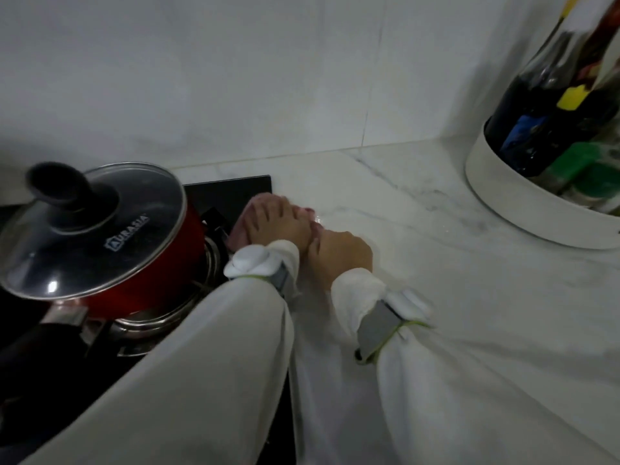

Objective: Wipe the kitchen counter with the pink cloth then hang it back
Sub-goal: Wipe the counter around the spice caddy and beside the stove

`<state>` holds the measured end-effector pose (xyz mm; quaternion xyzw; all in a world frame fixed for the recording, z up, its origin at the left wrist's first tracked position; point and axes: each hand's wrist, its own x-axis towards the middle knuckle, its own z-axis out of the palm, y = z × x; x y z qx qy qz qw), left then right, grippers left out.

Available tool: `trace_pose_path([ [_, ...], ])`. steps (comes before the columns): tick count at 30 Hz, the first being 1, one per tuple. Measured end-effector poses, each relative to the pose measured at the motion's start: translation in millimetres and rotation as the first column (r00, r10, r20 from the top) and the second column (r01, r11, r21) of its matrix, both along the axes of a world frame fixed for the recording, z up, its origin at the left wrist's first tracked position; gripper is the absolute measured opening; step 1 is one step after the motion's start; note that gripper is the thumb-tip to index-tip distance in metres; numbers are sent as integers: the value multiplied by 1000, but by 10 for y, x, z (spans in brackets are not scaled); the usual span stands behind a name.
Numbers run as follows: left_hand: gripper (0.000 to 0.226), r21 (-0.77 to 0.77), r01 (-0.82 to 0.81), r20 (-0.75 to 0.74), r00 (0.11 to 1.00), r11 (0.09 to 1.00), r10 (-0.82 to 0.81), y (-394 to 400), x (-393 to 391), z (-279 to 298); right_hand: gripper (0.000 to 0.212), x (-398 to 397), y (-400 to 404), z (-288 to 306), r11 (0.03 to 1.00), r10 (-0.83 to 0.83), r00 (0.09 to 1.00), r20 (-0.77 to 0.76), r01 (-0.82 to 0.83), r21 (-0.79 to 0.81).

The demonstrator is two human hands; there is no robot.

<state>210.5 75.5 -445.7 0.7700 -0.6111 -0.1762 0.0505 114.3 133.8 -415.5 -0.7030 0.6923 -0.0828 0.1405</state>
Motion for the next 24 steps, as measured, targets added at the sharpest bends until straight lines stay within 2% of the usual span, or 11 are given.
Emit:
trace_pose_path([
  [3,57,107,-5,-94,995,994,15,305,2,66,32,88,76,92,998,-35,999,32,33,52],
  [6,58,188,52,-96,995,981,-35,534,122,30,28,214,264,83,999,-24,999,-41,25,24],
  [8,58,181,164,-30,987,970,-161,697,213,8,28,273,395,18,999,-52,996,-70,52,-3],
  [10,62,227,268,-54,963,936,-262,929,214,96,27,292,471,-29,995,-90,995,-53,88,-39],
  [14,72,256,366,-49,929,895,-366,1537,354,391,29,552,733,61,999,-25,999,38,26,-33],
  [17,65,257,516,-92,855,817,-511,1758,707,366,30,781,973,160,1000,-13,996,92,16,-23],
  [18,72,281,566,-69,817,775,-572,1858,824,371,29,847,1062,183,1000,-7,994,105,9,-25],
  [20,79,329,583,-29,793,743,-609,2117,1139,356,30,1039,1239,228,1000,8,978,207,-11,11],
  [21,77,353,573,-28,797,740,-604,2209,1223,352,32,1060,1285,237,998,-25,946,323,3,67],
  [24,77,426,519,54,803,742,-593,2522,1633,381,45,1389,1440,318,956,-193,718,668,-15,293],
])
